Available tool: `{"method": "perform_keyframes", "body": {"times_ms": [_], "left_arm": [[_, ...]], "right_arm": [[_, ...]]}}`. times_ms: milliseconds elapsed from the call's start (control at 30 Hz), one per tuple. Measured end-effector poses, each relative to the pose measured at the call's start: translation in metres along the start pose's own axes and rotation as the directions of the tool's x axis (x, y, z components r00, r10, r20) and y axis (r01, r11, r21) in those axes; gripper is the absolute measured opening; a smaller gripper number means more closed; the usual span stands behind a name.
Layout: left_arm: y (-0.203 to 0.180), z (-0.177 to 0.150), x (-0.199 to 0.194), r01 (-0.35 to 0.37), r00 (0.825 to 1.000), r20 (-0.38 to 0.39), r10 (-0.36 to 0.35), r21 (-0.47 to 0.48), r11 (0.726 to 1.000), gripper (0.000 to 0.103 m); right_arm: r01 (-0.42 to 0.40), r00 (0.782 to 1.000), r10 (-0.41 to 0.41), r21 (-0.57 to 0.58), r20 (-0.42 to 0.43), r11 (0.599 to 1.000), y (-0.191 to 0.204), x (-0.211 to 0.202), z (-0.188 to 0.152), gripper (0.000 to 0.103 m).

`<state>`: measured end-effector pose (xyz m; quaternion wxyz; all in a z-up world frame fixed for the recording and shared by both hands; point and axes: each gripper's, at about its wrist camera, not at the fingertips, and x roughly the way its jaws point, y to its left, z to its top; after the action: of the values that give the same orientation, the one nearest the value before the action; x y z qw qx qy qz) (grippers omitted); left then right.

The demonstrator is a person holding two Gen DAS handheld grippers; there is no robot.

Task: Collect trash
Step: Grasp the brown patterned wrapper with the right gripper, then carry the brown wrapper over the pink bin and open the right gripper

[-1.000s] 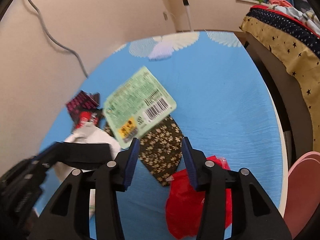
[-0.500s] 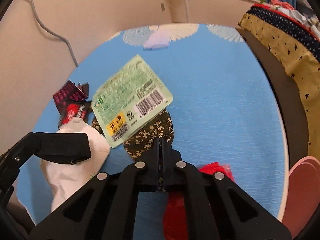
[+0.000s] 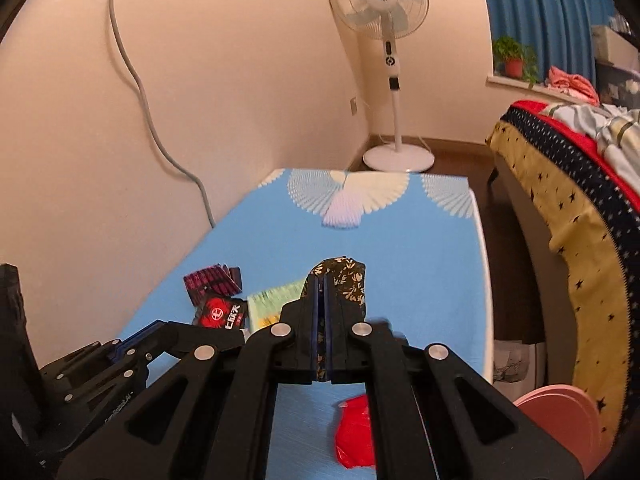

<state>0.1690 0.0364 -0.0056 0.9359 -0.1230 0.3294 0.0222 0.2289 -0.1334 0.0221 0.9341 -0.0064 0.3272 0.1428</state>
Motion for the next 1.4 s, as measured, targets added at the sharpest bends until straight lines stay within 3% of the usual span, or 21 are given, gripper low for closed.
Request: {"method": "perform_keyframes", "body": {"times_ms": [567, 1033, 1400], "left_arm": [[-0.017, -0.004, -0.030, 0.065, 0.997, 0.041, -0.067, 0.058, 0.996, 0.006], [-0.041, -0.015, -0.043, 0.089, 0.994, 0.049, -0.096, 0.130, 0.988, 0.006], [-0.056, -0.024, -0.045, 0.109, 0.992, 0.041, -0.117, 0.168, 0.980, 0.006]], "right_arm": [[0.042, 0.997, -0.042, -0.002, 0.070, 0.999, -0.019, -0.086, 0.008, 0.002], [0.099, 0.990, -0.101, 0.025, 0.093, 0.995, -0.043, -0.141, -0.020, 0.002], [0.155, 0.978, -0.164, 0.081, 0.126, 0.985, -0.068, -0.158, -0.047, 0.002]]}}
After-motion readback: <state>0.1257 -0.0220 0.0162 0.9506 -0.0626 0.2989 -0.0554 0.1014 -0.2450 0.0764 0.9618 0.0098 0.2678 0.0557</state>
